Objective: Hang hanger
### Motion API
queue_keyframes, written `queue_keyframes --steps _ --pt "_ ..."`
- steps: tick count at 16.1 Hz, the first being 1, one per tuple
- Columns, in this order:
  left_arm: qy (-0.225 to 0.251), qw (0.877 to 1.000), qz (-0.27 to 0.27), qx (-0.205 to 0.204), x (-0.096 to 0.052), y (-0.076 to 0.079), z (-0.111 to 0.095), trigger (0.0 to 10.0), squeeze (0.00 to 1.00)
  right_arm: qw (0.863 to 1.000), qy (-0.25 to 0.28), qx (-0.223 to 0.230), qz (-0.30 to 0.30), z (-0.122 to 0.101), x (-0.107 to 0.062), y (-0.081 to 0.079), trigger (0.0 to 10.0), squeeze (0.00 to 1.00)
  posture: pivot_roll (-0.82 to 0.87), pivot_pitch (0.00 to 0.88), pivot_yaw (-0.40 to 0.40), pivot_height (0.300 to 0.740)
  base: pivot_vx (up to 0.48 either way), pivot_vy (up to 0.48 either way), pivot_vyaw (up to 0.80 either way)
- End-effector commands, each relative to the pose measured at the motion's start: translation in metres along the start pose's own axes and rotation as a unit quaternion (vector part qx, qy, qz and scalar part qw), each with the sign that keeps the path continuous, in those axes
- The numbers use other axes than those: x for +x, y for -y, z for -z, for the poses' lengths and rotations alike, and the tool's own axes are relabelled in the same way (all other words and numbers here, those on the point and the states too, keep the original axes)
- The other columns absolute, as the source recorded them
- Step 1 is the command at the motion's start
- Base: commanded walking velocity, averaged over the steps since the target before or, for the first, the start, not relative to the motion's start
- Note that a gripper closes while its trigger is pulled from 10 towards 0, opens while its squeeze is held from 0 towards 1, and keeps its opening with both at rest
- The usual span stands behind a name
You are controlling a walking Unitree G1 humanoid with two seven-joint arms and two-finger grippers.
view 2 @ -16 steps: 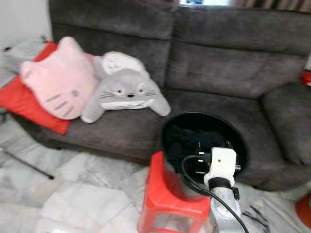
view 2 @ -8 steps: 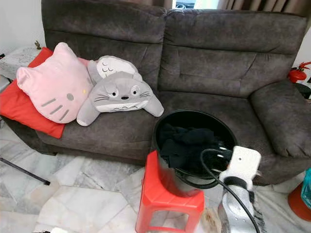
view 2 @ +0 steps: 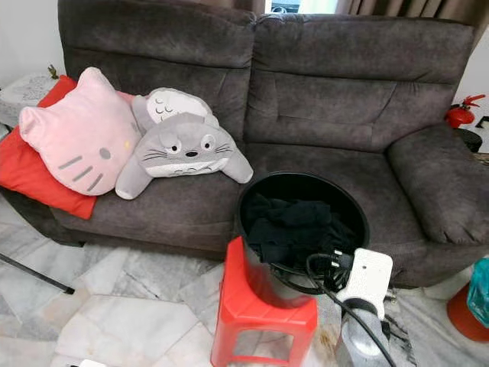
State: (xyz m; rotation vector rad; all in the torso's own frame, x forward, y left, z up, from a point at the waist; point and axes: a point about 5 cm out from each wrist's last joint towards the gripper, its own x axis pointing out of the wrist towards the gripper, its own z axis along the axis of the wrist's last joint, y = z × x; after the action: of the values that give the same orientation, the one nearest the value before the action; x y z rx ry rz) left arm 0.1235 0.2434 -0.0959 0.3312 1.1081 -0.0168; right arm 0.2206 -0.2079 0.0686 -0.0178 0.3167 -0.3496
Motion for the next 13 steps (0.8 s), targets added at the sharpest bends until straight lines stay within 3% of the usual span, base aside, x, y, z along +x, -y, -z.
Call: queue_keyframes --steps 1,6,13 --pt "-0.007 1.000 -0.002 -0.005 0.000 0.000 0.003 10.0 0.00 1.000 -0.009 -0.005 -0.003 0.002 0.002 0.001 10.0 0.00 -0.10 0.000 -0.040 0.740 0.000 0.000 0.00" --pt "-0.009 1.000 0.000 -0.004 -0.001 0.001 0.004 10.0 0.00 0.998 -0.054 -0.007 -0.038 0.010 0.007 -0.009 10.0 0.00 -0.10 0.000 -0.041 0.740 0.000 0.000 0.00" --pt "-0.007 1.000 -0.002 -0.009 -0.001 0.001 0.004 10.0 0.00 0.996 -0.051 -0.013 -0.071 0.005 0.015 -0.014 10.0 0.00 -0.09 0.000 -0.047 0.740 0.000 0.000 0.00"
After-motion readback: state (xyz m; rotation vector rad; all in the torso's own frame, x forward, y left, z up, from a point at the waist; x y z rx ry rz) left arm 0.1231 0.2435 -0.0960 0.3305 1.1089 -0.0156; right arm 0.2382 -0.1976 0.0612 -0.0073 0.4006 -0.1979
